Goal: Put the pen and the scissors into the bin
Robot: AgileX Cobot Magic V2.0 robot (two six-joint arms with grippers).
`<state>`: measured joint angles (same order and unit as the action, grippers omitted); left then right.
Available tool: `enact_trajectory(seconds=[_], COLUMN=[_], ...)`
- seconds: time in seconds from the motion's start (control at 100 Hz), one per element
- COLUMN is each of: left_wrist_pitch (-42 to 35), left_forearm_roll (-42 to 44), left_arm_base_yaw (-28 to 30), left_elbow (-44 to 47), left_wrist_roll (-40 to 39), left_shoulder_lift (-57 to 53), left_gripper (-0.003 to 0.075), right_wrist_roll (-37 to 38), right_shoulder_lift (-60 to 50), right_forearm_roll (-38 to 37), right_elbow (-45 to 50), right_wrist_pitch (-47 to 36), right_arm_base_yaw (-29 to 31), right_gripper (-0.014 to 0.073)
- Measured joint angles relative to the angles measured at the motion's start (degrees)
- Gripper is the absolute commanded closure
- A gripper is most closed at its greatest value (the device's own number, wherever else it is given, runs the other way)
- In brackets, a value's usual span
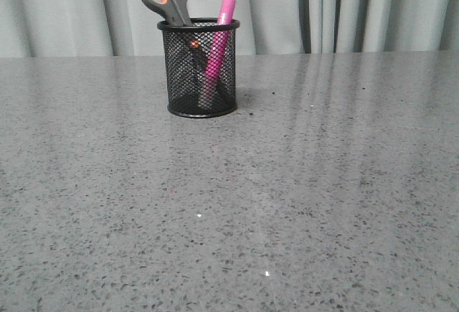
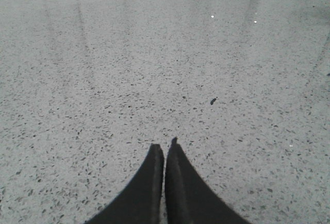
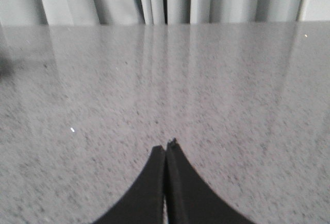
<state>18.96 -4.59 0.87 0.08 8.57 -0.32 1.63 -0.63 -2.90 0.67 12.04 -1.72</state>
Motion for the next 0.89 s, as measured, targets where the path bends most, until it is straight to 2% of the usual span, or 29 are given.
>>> enact_trajectory(seconds=[0.19, 0.89], left_wrist_pitch=[0.00, 0.04], left_forearm_roll=[-0.09, -0.09], left_arm_base_yaw=[0.00, 0.00], left_elbow=[0.00, 0.00], left_wrist_roll=[0.00, 0.00], left_shoulder_lift=[0.00, 0.00], left_gripper=[0.0739, 0.0739], right_wrist_roll=[-3.45, -3.89], right_shoulder_lift=[0.00, 0.00], right_forearm_roll=[1.65, 1.69], right_elbow=[0.00, -0.10], right_wrist_pitch=[6.55, 6.64], right_arm_base_yaw=[1.54, 1.54], right_gripper=[0.0662, 0.0662])
